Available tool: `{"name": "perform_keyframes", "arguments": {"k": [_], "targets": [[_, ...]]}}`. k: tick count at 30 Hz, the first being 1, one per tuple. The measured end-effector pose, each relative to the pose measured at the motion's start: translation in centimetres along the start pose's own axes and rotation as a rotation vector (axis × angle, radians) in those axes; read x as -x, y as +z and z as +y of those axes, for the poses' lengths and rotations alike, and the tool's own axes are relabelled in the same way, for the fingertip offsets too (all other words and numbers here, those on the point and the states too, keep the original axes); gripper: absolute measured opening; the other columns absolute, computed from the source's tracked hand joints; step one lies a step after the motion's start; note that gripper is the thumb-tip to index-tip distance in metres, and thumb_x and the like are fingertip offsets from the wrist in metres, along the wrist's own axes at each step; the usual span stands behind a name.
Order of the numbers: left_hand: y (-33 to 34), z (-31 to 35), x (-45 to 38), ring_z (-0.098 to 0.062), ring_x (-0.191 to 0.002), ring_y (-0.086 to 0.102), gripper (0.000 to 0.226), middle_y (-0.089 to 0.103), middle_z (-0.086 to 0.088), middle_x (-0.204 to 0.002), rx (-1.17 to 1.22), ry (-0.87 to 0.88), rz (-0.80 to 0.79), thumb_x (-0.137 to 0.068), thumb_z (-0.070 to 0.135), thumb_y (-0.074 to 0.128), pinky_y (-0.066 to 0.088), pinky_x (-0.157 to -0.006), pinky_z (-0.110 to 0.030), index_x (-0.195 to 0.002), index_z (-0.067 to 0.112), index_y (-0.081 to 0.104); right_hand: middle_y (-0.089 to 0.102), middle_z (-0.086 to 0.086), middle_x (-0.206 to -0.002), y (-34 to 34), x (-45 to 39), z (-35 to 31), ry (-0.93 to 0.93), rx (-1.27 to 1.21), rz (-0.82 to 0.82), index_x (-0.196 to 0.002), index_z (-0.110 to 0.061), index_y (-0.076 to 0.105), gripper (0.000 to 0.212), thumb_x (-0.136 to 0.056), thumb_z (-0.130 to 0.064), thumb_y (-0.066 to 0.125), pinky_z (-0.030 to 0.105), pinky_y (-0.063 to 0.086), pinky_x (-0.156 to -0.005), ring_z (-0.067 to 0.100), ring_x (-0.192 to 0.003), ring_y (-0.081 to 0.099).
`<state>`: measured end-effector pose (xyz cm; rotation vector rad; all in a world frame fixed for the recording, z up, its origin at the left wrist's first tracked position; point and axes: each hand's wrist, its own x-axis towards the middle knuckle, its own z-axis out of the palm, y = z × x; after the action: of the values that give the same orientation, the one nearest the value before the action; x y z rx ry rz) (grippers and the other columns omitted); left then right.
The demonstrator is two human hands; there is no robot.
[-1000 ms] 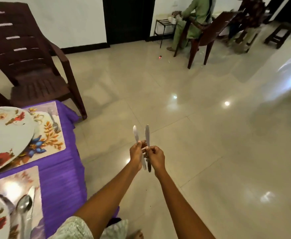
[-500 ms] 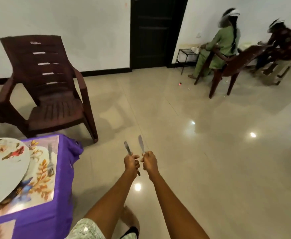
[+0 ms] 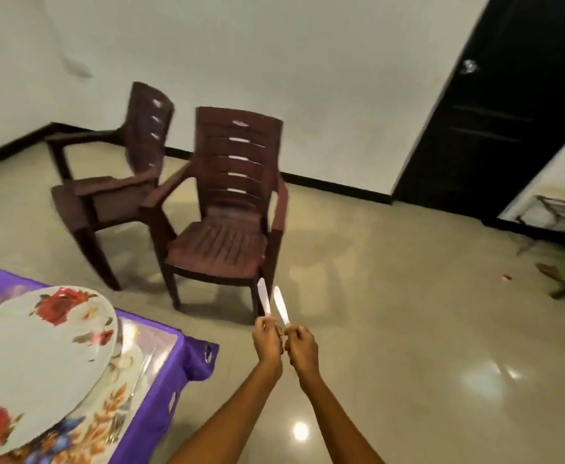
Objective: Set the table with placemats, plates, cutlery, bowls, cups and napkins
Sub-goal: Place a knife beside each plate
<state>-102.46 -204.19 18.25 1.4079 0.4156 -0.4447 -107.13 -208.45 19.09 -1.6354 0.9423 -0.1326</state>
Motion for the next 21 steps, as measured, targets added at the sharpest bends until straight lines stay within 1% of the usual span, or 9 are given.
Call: {"name": "perform_keyframes", "arguments": {"k": [4,8,10,12,14,16,17,19,21], "targets": [[2.0,4.0,-6.0,-0.014,-0.052,0.04,0.021,0.044,-0.005,-0.06,0.053,0.103,0.108,-0.096,0.009,0.043,0.033,-0.041,-0.02,-0.077,0.011,0.051,0.059,0.0,-0.064,2.9,-7.2,-4.8,-0.106,0.012,-0.108,-0.068,-0.017,0.056,0.028,-0.095,-0.016,0.049,0.021,0.041,-0.049,0.014,-0.058,0.054],[4.4,7.4,-11.1,-0.015,-0.051,0.047,0.027,0.05,-0.005,-0.058,0.139,0.11,0.23,-0.097,0.012,0.046,0.039,-0.045,-0.022,-0.072,0.008,0.055,0.062,0.0,-0.067,5.1,-13.9,-8.6,-0.138,-0.002,-0.225,-0.072,-0.014,0.061,0.025,-0.095,-0.016,0.051,0.016,0.045,-0.05,0.014,-0.062,0.057],[5.6,9.2,-13.4,-0.014,-0.057,0.054,0.026,0.058,-0.005,-0.063,0.188,0.11,0.293,-0.097,0.013,0.048,0.044,-0.051,-0.024,-0.075,0.008,0.061,0.066,0.002,-0.073,5.7,-17.2,-9.8,-0.16,0.012,-0.297,-0.078,-0.01,0.065,0.022,-0.095,-0.017,0.052,0.021,0.051,-0.058,0.015,-0.068,0.062],[6.4,10.6,-15.6,-0.015,-0.059,0.057,0.023,0.061,-0.006,-0.066,0.249,0.1,0.359,-0.096,0.013,0.05,0.047,-0.055,-0.025,-0.08,0.007,0.065,0.069,0.001,-0.077,6.5,-19.9,-11.3,-0.187,0.048,-0.388,-0.079,-0.014,0.068,0.02,-0.094,-0.018,0.054,0.026,0.053,-0.065,0.013,-0.072,0.064],[6.7,11.6,-17.6,-0.02,-0.066,0.061,0.02,0.064,-0.009,-0.07,0.317,0.071,0.446,-0.095,0.012,0.052,0.053,-0.063,-0.031,-0.083,0.006,0.066,0.069,-0.005,-0.078,7.7,-22.1,-12.6,-0.215,0.117,-0.479,-0.079,-0.021,0.068,0.019,-0.093,-0.016,0.056,0.016,0.052,-0.063,0.01,-0.075,0.065],[6.4,12.2,-19.5,-0.023,-0.073,0.065,0.019,0.066,-0.01,-0.076,0.337,0.059,0.5,-0.094,0.013,0.053,0.055,-0.073,-0.036,-0.083,0.009,0.067,0.068,-0.006,-0.079,9.2,-23.7,-13.9,-0.238,0.152,-0.548,-0.083,-0.019,0.069,0.017,-0.093,-0.013,0.056,0.011,0.049,-0.059,0.009,-0.075,0.064],[6.1,12.6,-20.7,-0.023,-0.075,0.065,0.018,0.067,-0.009,-0.077,0.342,0.058,0.525,-0.094,0.012,0.053,0.056,-0.075,-0.036,-0.083,0.01,0.067,0.068,-0.006,-0.078,10.2,-24.6,-14.6,-0.247,0.171,-0.582,-0.086,-0.016,0.07,0.016,-0.093,-0.012,0.056,0.009,0.048,-0.057,0.009,-0.074,0.064],[5.2,14.0,-23.0,-0.02,-0.071,0.063,0.019,0.065,-0.005,-0.074,0.369,0.06,0.592,-0.095,0.011,0.052,0.055,-0.068,-0.032,-0.084,0.009,0.067,0.068,-0.006,-0.076,12.7,-26.1,-16.0,-0.269,0.205,-0.658,-0.088,-0.014,0.071,0.016,-0.092,-0.01,0.056,0.008,0.047,-0.055,0.007,-0.07,0.063],[3.6,15.2,-25.4,-0.018,-0.063,0.059,0.024,0.063,-0.005,-0.07,0.393,0.057,0.663,-0.094,0.009,0.051,0.05,-0.058,-0.028,-0.077,0.011,0.067,0.067,-0.006,-0.074,15.6,-27.3,-17.2,-0.281,0.239,-0.73,-0.088,-0.013,0.071,0.017,-0.092,-0.008,0.055,0.01,0.049,-0.055,0.006,-0.067,0.063]]}}
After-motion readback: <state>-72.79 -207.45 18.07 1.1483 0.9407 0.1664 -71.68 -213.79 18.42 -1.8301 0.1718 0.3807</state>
